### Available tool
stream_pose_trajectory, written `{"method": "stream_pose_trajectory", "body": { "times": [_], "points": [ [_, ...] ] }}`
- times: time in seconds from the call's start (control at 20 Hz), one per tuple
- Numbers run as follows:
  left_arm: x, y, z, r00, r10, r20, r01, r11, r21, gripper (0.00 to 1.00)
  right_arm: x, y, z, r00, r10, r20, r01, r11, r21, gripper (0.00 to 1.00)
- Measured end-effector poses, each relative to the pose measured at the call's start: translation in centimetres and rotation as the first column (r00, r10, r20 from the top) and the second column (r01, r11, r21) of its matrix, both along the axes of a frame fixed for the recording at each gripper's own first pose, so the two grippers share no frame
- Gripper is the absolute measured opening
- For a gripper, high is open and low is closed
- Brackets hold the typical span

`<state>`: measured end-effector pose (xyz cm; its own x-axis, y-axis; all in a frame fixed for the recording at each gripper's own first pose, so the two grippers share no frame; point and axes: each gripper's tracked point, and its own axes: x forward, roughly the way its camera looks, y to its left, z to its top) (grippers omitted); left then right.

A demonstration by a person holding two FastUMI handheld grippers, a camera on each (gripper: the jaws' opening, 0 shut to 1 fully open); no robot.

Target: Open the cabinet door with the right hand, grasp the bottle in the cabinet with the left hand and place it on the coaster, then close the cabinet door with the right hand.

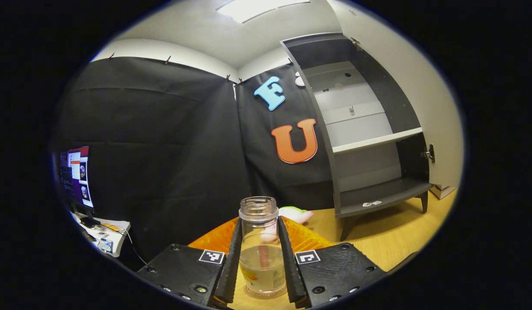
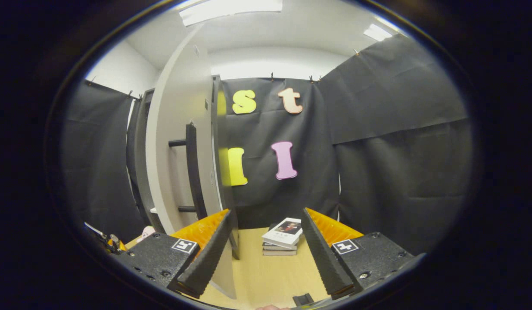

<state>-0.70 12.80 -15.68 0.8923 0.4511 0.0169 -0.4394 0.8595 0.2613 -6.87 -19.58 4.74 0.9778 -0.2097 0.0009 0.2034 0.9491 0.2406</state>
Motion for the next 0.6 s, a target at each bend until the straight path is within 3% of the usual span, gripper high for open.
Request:
{"method": "stream_pose_trajectory", "body": {
  "times": [0.5, 0.55, 0.6],
  "points": [
    [0.3, 3.3, -4.9, 0.998, 0.047, -0.03, -0.05, 0.993, -0.111, 0.46, -2.5, -0.5, 0.0, 0.996, -0.074, -0.043, 0.074, 0.997, -0.006, 1.0],
    [0.2, 3.0, -5.3, 0.998, 0.045, -0.037, -0.049, 0.991, -0.124, 0.34, -2.5, -0.3, 0.0, 0.996, -0.074, -0.045, 0.073, 0.997, -0.007, 1.0],
    [0.1, 2.9, -5.2, 0.998, 0.045, -0.04, -0.049, 0.993, -0.107, 0.56, -2.3, -0.2, 0.0, 0.996, -0.071, -0.05, 0.071, 0.997, -0.009, 0.99]
  ]
}}
